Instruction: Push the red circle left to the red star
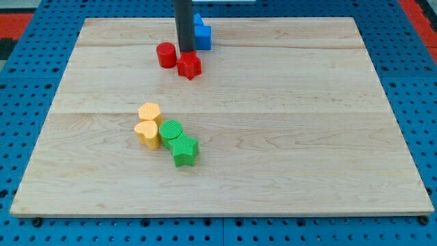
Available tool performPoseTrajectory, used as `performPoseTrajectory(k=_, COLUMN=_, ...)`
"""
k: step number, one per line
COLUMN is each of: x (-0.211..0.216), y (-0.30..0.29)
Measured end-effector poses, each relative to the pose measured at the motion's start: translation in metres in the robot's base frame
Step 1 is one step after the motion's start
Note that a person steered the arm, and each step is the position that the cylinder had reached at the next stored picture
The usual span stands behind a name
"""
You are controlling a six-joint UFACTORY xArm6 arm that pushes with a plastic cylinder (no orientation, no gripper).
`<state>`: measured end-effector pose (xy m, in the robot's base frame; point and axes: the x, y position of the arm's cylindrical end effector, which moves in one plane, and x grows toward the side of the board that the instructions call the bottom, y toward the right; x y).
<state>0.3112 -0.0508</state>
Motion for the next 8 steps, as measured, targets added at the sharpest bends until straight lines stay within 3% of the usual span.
performPoseTrajectory(k=1, x=0.026, y=0.009)
performPoseTrajectory(k=3, x=0.000, y=0.006)
performPoseTrajectory(k=5, x=-0.047, y=-0.053)
performPoseTrajectory(k=6, x=-0.008, y=-0.070)
performPoseTrajectory(k=7, x=-0.004, y=-0.003)
performPoseTrajectory(k=8, x=0.019, y=-0.001)
